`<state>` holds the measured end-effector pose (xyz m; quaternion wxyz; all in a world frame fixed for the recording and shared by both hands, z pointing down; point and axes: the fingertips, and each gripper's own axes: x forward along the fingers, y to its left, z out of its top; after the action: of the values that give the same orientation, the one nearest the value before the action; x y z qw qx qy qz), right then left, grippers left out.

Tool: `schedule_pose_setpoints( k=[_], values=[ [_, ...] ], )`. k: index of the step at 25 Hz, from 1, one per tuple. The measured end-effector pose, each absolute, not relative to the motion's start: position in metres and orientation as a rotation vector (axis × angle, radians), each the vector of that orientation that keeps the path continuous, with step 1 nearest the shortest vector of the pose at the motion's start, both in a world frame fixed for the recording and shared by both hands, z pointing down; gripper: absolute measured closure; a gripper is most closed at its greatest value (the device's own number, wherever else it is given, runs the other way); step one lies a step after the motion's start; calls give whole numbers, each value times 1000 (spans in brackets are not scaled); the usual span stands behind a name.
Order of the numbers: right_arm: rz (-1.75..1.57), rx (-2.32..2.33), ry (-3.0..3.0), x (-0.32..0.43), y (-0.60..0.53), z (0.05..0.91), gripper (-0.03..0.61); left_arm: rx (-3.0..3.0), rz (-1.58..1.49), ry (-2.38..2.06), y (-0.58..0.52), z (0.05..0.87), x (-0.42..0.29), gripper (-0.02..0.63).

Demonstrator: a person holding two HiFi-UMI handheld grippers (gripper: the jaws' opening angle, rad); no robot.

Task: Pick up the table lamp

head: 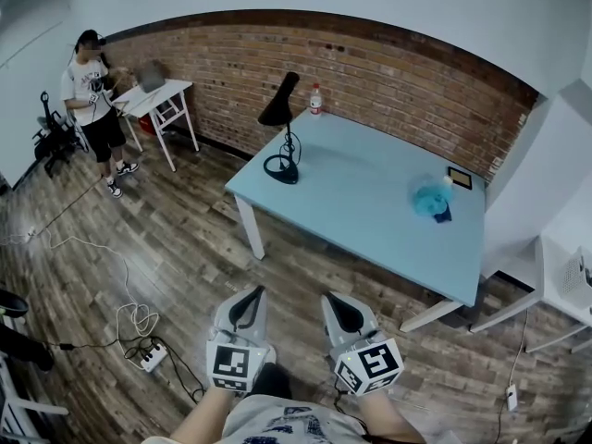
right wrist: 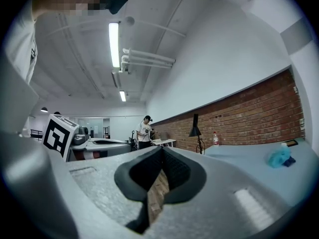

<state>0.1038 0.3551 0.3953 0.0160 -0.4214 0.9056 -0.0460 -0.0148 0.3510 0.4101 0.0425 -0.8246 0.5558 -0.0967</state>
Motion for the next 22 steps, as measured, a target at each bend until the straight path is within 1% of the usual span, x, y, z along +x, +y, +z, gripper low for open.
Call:
schedule_pose_setpoints(
  k=[12,22],
  values=[
    [-138,-1382,2805,11,221,388,580,-2600,-258,1598,206,405,-98,621],
    [-138,-1456,2798,-44,151,390,580,-2641,-214,1577,138,410,-159,621]
  ],
)
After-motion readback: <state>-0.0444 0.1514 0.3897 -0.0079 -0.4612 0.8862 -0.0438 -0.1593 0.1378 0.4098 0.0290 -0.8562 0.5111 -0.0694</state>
